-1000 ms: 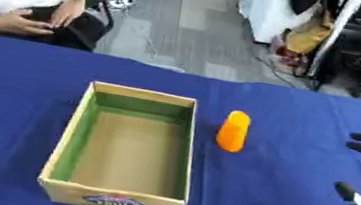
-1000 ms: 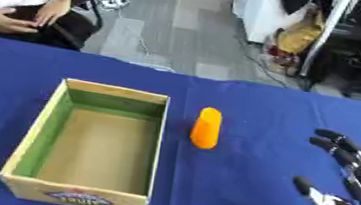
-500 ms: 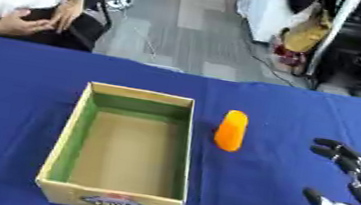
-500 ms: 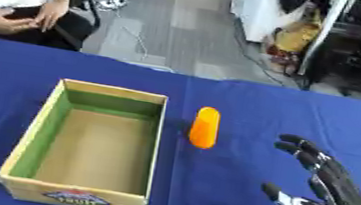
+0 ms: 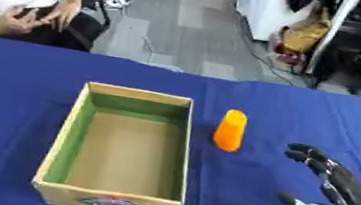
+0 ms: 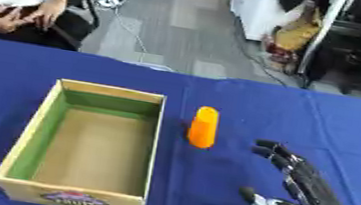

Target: Pick up objects on the table and place them in the box.

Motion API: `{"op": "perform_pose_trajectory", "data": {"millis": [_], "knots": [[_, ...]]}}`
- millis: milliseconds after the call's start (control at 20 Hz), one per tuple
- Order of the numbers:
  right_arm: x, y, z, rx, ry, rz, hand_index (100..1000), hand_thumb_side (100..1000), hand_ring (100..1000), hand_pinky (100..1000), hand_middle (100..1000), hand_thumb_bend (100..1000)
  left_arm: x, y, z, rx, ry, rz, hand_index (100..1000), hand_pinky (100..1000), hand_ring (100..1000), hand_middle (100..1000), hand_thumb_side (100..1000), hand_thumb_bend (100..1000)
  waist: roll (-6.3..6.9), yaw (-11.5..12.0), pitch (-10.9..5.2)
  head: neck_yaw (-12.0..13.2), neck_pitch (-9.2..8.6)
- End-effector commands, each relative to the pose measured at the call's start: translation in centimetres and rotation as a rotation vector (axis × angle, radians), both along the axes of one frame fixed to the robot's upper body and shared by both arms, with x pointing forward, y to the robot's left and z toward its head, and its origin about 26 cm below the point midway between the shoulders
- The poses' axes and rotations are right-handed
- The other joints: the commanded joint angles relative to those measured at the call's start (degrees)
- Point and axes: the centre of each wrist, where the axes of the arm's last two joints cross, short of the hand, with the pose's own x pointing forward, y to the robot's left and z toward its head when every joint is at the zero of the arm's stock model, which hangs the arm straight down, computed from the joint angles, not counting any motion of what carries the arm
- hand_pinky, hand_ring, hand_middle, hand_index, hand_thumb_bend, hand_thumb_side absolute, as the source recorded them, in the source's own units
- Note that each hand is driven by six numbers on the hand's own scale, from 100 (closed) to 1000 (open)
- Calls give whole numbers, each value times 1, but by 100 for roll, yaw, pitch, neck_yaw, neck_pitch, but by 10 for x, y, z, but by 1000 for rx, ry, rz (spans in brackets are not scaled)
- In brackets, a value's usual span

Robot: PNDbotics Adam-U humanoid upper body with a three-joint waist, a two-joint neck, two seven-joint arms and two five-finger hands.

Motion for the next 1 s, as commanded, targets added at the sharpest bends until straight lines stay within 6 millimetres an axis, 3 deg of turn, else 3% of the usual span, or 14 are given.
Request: {"op": "perform_pose_trajectory", "data": {"millis": [50,400,450,500,1000], "knots": [[7,-8,16,-42,-31,-11,868,1000,734,700,857,579,-2,-4,9,3,-31,-20,987,1000,940,965,891,324,20,42,-40,-129,-124],[21,-26,44,-109,-76,-57,854,1000,739,717,847,574,-1,-13,15,-17,-48,-61,986,1000,940,965,893,326,61,290,98,-462,-260],[22,-28,47,-118,-82,-59,854,1000,739,717,847,518,-1,-14,16,-18,-50,-67,986,1000,940,965,892,325,58,319,116,-502,-280],[23,-30,50,-127,-88,-64,849,1000,742,724,845,575,-1,-15,17,-19,-52,-72,986,1000,940,965,892,327,52,348,133,-533,-303],[28,-37,83,-143,-171,-105,851,1000,742,721,841,624,0,-19,22,-32,-59,-98,985,1000,940,965,887,335,19,477,200,-667,-440]]}}
